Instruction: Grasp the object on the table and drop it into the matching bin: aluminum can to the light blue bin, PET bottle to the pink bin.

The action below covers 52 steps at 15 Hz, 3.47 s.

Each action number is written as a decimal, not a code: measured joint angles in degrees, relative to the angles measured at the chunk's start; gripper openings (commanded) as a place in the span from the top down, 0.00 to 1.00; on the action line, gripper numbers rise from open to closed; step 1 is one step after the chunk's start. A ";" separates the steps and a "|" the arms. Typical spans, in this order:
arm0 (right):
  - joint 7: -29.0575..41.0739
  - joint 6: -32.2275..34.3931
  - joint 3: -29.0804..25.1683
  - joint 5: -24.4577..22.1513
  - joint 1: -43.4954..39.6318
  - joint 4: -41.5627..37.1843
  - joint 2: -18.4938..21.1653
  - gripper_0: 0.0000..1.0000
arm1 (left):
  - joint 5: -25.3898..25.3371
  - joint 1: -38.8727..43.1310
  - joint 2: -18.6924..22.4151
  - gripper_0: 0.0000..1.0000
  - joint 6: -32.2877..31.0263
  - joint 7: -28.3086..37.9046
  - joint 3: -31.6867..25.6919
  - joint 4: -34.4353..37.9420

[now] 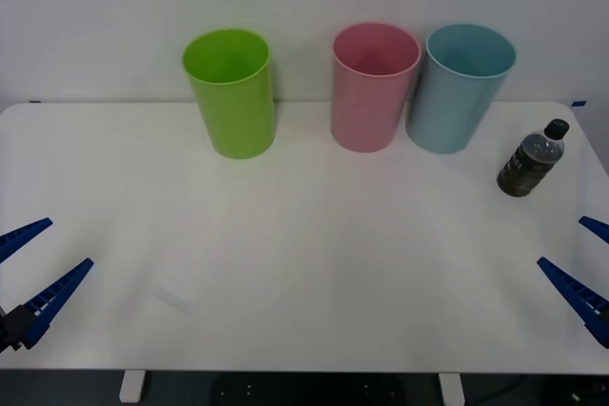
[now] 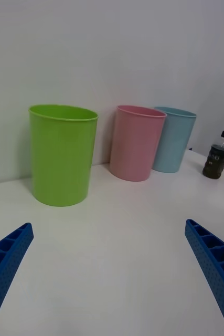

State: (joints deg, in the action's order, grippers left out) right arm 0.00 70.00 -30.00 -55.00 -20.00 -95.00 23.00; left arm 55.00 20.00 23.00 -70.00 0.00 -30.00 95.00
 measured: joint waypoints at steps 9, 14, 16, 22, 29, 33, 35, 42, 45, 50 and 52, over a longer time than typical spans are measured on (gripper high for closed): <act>-0.37 -4.61 2.86 1.23 -2.75 -2.18 0.72 0.00 | 0.00 0.00 0.00 0.00 0.00 0.00 0.00 0.00; -3.34 -11.78 5.85 1.27 -3.05 -0.23 0.73 0.00 | 0.00 0.00 0.00 0.00 0.00 0.00 0.00 0.00; -5.25 -15.22 7.32 1.44 -3.04 0.80 0.73 0.00 | 0.00 0.00 0.00 0.00 0.00 0.00 0.00 0.00; -18.28 -24.73 11.04 4.57 -1.18 5.96 0.71 0.00 | 0.00 0.00 0.00 0.00 0.00 0.00 0.00 0.00; -21.38 -28.02 11.62 5.30 5.17 15.32 0.72 0.00 | 0.00 -0.01 0.00 0.00 0.00 0.00 0.00 0.00; -22.18 -29.26 11.63 5.28 9.24 20.21 0.67 0.00 | 0.00 -0.01 0.00 0.00 0.00 0.00 0.00 0.00; -22.53 -29.94 11.73 5.27 11.02 22.29 0.65 0.00 | 0.00 -0.01 0.00 0.00 0.00 0.00 0.00 0.00; -23.01 -36.61 15.67 6.74 15.57 24.17 0.54 0.00 | 0.00 -0.01 0.00 0.00 0.00 0.00 0.00 0.00; -23.17 -39.08 16.30 6.74 17.21 24.17 0.04 0.00 | 0.00 -0.01 0.00 0.00 0.00 0.00 0.00 0.00; -23.55 -44.52 17.88 6.69 20.34 24.18 -0.06 0.00 | 0.00 -0.01 0.00 0.00 0.00 0.00 0.00 0.00; -23.66 -46.41 18.11 6.68 21.74 24.96 -0.06 0.00 | 0.00 -0.01 0.00 0.00 0.00 0.00 0.00 0.00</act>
State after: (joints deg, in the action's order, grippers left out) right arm -23.66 23.59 -11.89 -48.32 1.74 -70.04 22.94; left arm 55.00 20.00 23.00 -70.00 0.00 -30.00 95.00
